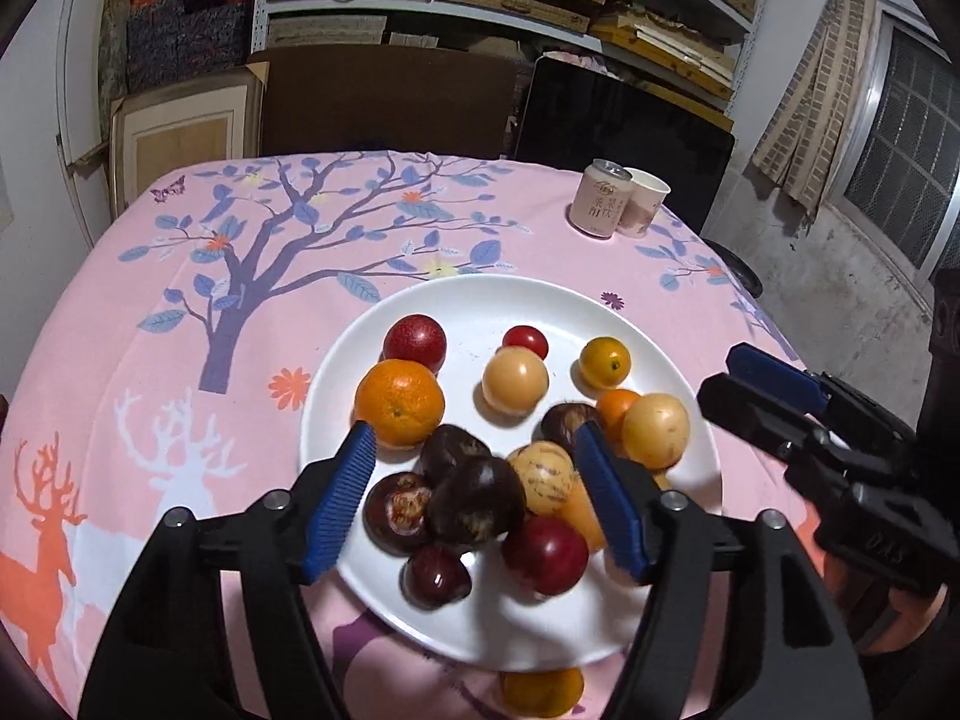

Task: Organize fruits
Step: 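Carry both fruits over the white plate and open both tools to release them, then withdraw both open tools from the plate toward the remaining fruits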

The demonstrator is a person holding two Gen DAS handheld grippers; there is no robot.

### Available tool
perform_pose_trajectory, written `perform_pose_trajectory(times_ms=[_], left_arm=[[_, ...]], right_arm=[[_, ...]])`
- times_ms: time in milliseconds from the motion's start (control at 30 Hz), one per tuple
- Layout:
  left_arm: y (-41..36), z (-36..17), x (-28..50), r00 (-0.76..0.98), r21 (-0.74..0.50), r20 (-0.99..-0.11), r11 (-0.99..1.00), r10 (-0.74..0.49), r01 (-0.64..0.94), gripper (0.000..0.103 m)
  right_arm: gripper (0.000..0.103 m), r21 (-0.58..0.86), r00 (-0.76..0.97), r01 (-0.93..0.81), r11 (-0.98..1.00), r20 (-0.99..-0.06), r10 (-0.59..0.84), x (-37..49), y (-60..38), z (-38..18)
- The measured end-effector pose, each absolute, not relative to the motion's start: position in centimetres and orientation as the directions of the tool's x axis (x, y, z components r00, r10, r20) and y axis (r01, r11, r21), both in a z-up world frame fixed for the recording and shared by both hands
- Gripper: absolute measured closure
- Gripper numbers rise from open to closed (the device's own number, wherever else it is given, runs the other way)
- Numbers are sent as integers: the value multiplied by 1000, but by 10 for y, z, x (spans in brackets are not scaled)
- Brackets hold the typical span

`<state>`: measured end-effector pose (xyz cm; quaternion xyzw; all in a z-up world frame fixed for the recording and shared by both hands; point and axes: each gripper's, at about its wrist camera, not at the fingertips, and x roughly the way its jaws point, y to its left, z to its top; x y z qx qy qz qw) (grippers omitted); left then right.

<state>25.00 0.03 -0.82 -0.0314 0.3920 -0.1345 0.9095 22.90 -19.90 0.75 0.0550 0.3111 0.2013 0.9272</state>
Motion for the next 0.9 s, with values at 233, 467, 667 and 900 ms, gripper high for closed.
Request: perform_pose_trajectory(times_ms=[233, 467, 667, 900], left_arm=[[8, -20, 173, 653, -111, -704, 951, -279, 287, 21], [20, -57, 105, 641, -129, -722, 961, -261, 246, 17], [25, -74, 81, 648, -47, -738, 973, -186, 225, 16], [38, -81, 86, 607, -126, -762, 972, -223, 199, 16]], right_arm=[[35, 289, 705, -300, 909, -575, 416, 162, -222, -5], [33, 226, 620, -388, 893, -653, 435, 92, -196, -46], [38, 141, 542, -506, 851, -716, 440, 77, -154, -60], [56, 206, 447, -487, 849, -776, 445, 102, -139, -74]])
